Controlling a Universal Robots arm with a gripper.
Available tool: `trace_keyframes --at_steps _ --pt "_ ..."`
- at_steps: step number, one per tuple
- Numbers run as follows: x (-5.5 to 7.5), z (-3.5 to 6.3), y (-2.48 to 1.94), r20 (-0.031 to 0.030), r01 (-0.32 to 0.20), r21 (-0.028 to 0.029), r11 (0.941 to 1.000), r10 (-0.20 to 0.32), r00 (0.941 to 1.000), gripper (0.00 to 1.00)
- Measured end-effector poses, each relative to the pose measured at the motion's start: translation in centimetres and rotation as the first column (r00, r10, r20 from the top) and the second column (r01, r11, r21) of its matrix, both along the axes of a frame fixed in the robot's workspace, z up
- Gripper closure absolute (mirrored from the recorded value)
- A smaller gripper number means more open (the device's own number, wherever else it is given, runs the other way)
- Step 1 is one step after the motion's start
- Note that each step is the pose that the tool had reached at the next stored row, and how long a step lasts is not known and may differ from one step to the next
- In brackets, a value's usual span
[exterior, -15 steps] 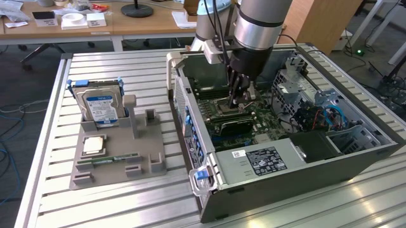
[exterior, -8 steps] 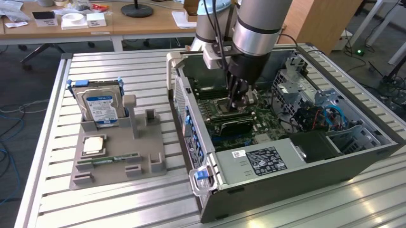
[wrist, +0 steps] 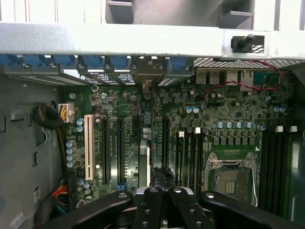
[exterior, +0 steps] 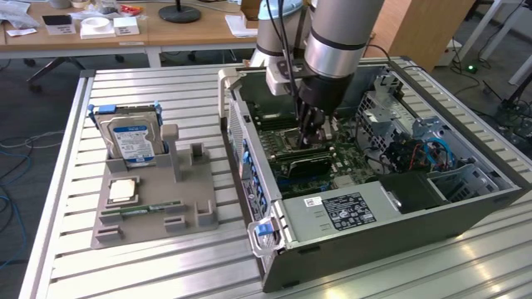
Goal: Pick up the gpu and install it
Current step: 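Press down on the gpu until it lock into place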
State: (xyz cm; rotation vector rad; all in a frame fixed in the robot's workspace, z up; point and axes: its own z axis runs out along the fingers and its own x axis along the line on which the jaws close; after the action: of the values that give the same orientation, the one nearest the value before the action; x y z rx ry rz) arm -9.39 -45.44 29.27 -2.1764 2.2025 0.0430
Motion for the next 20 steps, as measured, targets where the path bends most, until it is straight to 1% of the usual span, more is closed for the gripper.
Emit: trace_keyframes --at_steps 7,11,15,20 --pt "0.0 -0.48 -0.27 0.0000 0.003 0.0000 1.0000 -0.003 1.0000 0.89" --pt "0.1 -0.93 -0.28 0.0000 0.005 0.0000 1.0000 -0.005 1.0000 0.89" --pt "0.2 -1.04 -0.28 -0.0002 0.007 -0.0003 1.0000 -0.007 1.0000 0.89" --pt "0.4 -1.56 -0.28 0.0000 0.013 -0.0001 0.9999 -0.013 0.9999 0.89"
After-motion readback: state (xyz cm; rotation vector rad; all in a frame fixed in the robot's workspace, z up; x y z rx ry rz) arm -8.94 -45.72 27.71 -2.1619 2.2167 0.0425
